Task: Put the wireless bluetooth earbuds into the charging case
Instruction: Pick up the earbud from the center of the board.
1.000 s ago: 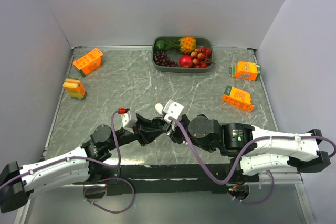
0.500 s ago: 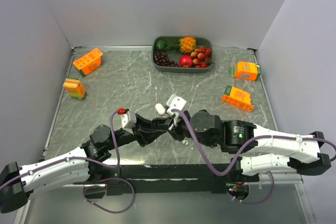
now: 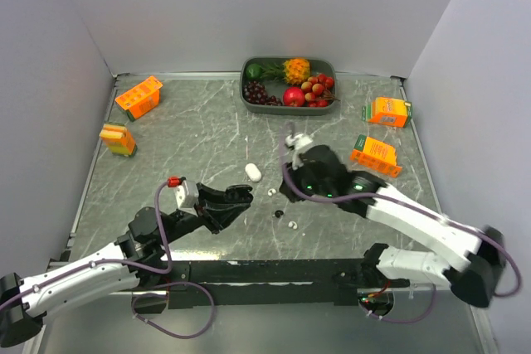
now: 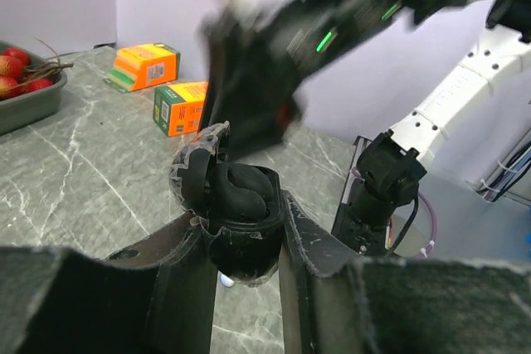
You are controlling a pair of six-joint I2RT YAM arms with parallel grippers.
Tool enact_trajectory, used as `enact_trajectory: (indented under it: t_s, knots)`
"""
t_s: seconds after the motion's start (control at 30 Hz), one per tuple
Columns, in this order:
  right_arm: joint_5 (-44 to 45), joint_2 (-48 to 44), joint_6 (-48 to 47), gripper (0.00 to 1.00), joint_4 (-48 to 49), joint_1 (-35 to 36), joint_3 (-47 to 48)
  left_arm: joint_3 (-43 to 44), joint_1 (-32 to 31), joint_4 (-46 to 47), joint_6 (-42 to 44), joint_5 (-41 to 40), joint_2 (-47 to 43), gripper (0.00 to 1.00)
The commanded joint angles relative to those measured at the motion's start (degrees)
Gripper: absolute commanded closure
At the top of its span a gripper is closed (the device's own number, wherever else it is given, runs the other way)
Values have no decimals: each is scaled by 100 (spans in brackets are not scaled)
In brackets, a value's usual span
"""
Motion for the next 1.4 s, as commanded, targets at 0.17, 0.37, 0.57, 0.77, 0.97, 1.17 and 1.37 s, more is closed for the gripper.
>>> enact_trajectory:
  t_s: [0.17,0.37,0.57,0.77,0.97,1.17,1.37]
  knots:
    - [-662,1651,201,60,384,-87,-334,-36,3,-113,-122,-143,-312,99]
    - [-644,2310,236,60,621,-166,-422,-62,-15,-69,-149,-117,-303,99]
    - [-539,2812,236,64,823,-210,-404,-18,-76,-174,-131,-169,-303,99]
    - [-407,3093,236,68,938,-315,-413,-27,-94,-183,-123,-240,-294,99]
    - [-425,3173,227,71,991,-369,-483,-18,-94,-201,-114,-275,-233,99]
    - [-583,3138,288,72,1017,-368,-633,-1,-94,-183,-114,-266,-154,99]
    - [-759,3094,368,75,929,-360,-703,-27,-102,-86,-140,-248,-83,99]
